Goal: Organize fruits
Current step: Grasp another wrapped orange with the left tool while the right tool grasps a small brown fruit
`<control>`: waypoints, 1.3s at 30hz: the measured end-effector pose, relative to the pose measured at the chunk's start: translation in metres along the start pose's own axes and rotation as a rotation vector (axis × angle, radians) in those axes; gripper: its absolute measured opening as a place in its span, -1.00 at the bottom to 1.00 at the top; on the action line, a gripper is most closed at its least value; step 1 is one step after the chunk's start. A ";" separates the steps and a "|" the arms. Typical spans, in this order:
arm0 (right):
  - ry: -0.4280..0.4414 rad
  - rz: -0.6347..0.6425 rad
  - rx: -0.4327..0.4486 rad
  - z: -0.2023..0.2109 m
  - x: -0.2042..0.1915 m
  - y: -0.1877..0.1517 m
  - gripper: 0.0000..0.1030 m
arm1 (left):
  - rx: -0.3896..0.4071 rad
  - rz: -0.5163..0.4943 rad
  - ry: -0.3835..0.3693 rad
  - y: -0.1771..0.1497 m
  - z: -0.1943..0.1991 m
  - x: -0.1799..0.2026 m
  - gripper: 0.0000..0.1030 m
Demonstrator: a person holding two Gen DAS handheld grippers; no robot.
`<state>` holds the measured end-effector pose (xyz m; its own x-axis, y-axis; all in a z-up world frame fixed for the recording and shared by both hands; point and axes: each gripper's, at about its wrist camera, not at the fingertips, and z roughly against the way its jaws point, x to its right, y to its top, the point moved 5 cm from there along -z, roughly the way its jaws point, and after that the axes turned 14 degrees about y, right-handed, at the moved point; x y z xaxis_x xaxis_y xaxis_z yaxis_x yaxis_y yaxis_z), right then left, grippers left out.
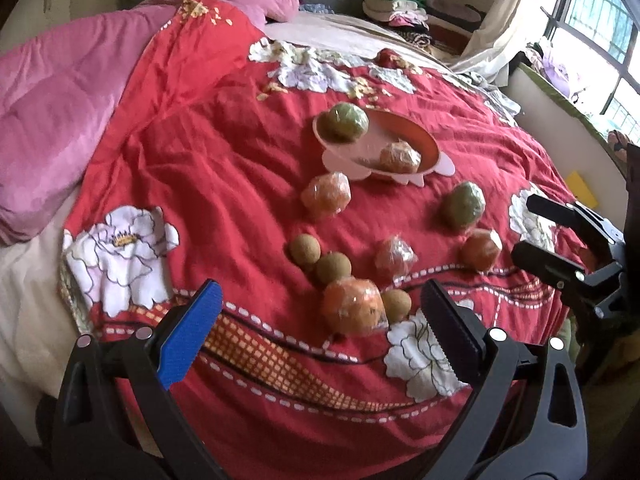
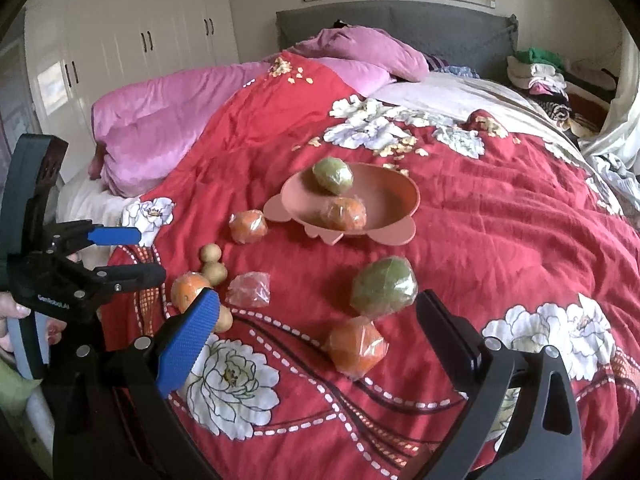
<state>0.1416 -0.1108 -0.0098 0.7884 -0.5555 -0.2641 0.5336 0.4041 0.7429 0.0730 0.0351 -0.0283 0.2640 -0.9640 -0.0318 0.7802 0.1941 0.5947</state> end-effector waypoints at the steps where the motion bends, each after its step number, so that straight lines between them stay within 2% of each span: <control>1: 0.000 -0.001 -0.002 0.000 0.000 -0.001 0.91 | -0.008 -0.001 -0.009 -0.002 -0.001 0.001 0.73; 6: 0.000 -0.009 -0.016 -0.001 -0.001 -0.008 0.91 | -0.023 -0.015 -0.030 -0.009 -0.004 0.005 0.58; 11: 0.007 -0.001 -0.030 -0.004 -0.005 -0.011 0.91 | -0.052 -0.035 -0.058 -0.016 -0.011 0.012 0.26; 22: 0.024 0.033 -0.062 -0.010 -0.012 -0.017 0.91 | -0.097 -0.040 -0.099 -0.021 -0.026 0.018 -0.16; 32: 0.051 0.096 -0.100 -0.018 -0.028 -0.022 0.89 | -0.146 -0.008 -0.181 -0.017 -0.041 0.019 -0.16; 35: 0.058 0.115 -0.114 -0.022 -0.033 -0.024 0.87 | -0.153 0.001 -0.207 -0.014 -0.045 0.017 -0.24; 39: 0.076 0.139 -0.154 -0.034 -0.040 -0.029 0.57 | -0.166 0.015 -0.241 -0.012 -0.048 0.014 -0.33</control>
<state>0.1050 -0.0760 -0.0421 0.8755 -0.4328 -0.2150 0.4536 0.5824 0.6745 0.0945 0.0282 -0.0740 0.1494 -0.9724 0.1794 0.8646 0.2164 0.4534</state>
